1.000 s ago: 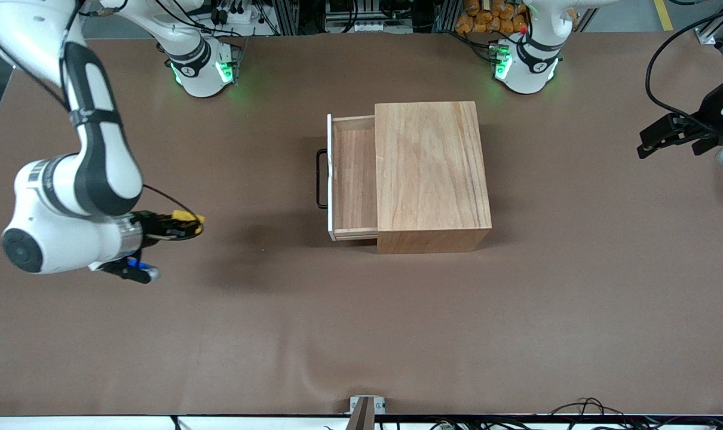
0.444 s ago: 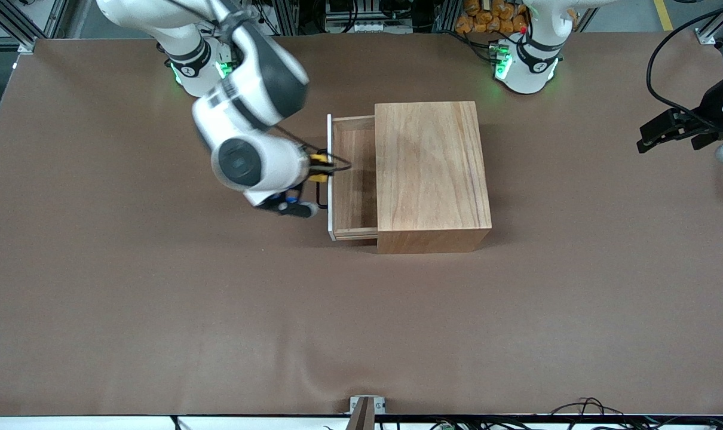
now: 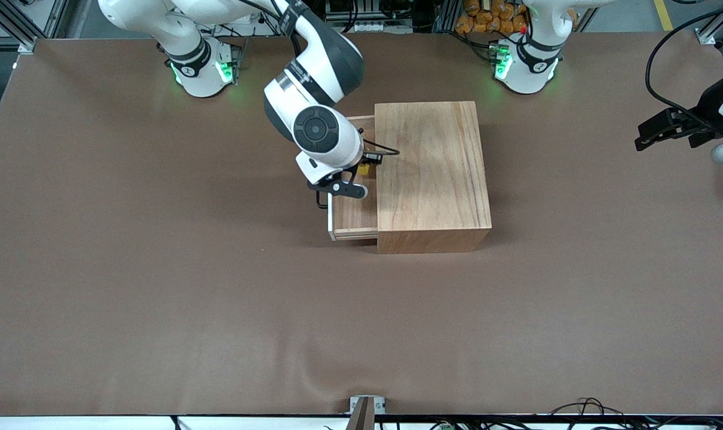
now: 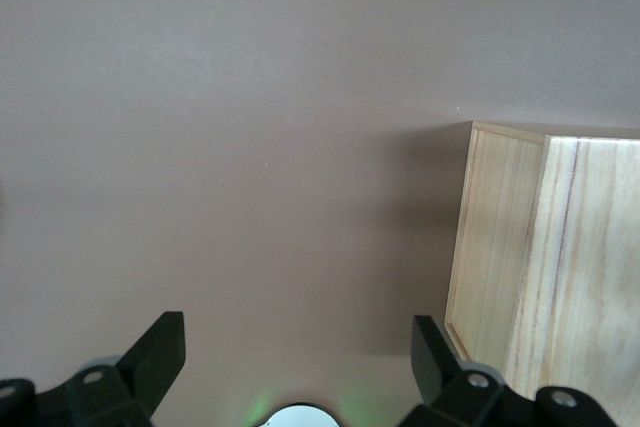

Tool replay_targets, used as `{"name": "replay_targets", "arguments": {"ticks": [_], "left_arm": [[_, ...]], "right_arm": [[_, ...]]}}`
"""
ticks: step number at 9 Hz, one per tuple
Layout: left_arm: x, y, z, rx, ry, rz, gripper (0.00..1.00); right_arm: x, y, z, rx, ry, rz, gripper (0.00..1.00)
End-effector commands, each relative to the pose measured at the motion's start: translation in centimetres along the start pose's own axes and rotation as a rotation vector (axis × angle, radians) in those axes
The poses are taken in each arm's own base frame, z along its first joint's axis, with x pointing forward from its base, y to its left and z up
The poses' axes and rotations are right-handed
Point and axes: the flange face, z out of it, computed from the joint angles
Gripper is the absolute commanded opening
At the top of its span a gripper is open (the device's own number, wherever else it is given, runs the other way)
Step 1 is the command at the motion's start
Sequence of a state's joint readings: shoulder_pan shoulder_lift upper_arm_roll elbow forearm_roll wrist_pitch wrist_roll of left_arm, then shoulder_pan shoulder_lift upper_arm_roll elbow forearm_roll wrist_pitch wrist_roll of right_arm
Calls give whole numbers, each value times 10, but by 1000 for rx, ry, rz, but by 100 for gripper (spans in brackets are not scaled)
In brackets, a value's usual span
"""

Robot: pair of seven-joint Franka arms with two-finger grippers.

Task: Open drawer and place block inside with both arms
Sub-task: 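Carry the yellow cube with the right gripper over the open drawer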

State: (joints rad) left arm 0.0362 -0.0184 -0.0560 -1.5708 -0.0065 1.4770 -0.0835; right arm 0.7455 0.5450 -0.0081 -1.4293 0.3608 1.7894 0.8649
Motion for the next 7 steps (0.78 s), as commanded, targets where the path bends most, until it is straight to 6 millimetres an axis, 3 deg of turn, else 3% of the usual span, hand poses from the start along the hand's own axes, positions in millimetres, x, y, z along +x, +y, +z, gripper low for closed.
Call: {"name": "replay_targets", "arguments": {"ticks": [1,2,4,5,7], "left_arm": [[-1,5,-4,19,26,28,100],[-1,6,-4,20,31,33,100],[0,5,-8,28,61,35,100],[2,5,-5,26,65,37,100],[0,6,-4,27,65,37,100]], "right_arm": [[14,8,-2,-23,33,11,55],[15,9,-4,-22,35,13,100],[12,7,-15,-5,47,5,100],[14,5,-37,20,71,-6,100],[50,43,-113,63,83,52,100]]}}
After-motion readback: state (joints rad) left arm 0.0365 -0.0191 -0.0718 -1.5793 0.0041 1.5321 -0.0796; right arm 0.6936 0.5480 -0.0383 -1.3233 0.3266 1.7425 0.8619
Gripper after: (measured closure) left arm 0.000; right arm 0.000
